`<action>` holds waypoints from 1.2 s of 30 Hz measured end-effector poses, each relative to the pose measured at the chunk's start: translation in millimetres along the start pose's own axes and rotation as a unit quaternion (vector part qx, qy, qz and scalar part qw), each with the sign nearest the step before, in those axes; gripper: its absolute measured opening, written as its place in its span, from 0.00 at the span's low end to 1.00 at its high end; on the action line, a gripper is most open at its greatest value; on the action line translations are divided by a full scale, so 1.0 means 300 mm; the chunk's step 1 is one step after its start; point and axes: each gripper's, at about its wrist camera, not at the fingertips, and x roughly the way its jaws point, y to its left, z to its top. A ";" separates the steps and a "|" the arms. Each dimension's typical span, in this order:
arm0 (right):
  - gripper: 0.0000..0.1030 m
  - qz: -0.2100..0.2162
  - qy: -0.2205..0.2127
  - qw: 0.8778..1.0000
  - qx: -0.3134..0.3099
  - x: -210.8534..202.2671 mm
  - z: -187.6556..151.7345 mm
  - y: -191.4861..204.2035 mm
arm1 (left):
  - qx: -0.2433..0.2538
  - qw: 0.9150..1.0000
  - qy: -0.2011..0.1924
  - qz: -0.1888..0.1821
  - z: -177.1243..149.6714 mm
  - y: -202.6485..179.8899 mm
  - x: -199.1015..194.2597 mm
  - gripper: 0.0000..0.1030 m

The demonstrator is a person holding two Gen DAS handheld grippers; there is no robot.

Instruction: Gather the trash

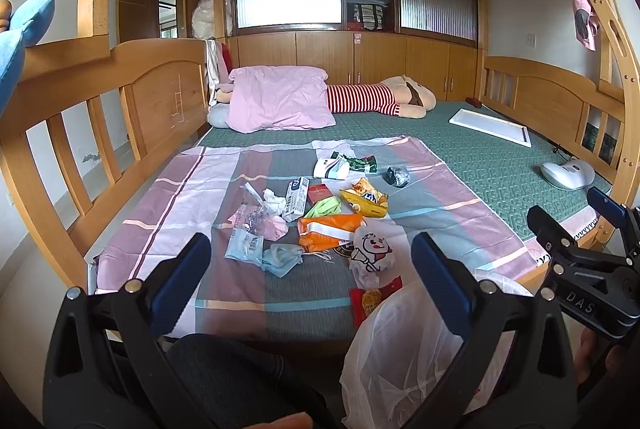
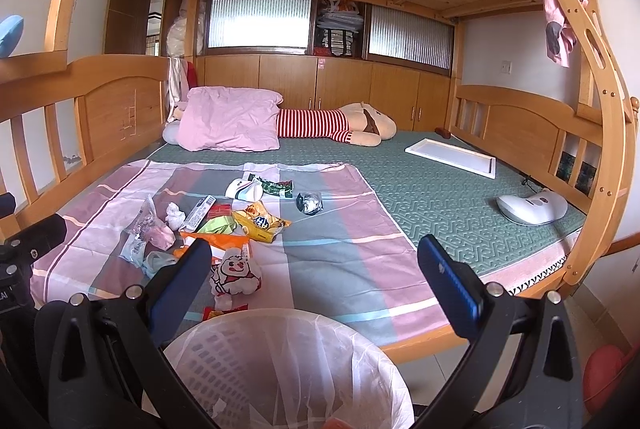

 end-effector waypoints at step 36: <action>0.97 0.006 0.011 1.000 0.004 0.007 0.006 -0.006 | 0.005 1.000 0.008 -0.001 -0.008 -0.027 0.005 0.97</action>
